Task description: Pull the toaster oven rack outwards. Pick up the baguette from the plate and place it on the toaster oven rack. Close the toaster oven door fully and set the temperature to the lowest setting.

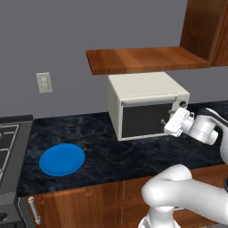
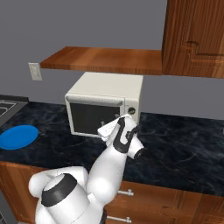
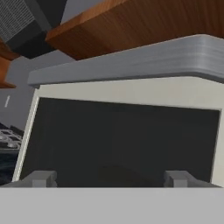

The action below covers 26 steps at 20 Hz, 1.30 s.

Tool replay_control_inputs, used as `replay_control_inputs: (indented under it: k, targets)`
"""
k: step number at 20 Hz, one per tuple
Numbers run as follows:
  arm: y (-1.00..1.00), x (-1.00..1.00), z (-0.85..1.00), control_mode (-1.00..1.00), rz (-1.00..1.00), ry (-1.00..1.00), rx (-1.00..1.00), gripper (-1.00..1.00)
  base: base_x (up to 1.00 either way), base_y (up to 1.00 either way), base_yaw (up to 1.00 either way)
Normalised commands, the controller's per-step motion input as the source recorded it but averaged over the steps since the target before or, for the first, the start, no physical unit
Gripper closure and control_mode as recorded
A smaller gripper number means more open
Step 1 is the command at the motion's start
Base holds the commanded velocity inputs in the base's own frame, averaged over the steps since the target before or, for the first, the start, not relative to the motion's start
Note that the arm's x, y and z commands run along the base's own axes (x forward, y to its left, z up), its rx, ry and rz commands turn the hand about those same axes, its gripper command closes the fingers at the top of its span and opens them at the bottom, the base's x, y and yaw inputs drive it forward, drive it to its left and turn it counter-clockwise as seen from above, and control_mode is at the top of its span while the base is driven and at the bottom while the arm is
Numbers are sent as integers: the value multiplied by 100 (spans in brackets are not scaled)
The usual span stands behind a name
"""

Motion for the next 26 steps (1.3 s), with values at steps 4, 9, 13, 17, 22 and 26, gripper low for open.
replay_control_inputs:
  k: [4, 9, 13, 17, 22, 26]
  targets:
    - [0, 21, 18, -100, -4, 11, 3, -100, 0, 0, 0]
    - [-5, 2, 11, -100, 0, 6, 6, -100, 0, 0, 0]
    - [-31, -7, 19, -100, -1, 0, 12, -100, 0, 0, 0]
    - [-46, -24, 27, -100, -5, 0, 16, -100, 0, 0, 0]
    - [-46, -36, 34, -100, -7, 2, 14, -100, 0, 0, 0]
    - [-50, -64, 42, -100, -12, 6, 10, -100, 0, 0, 0]
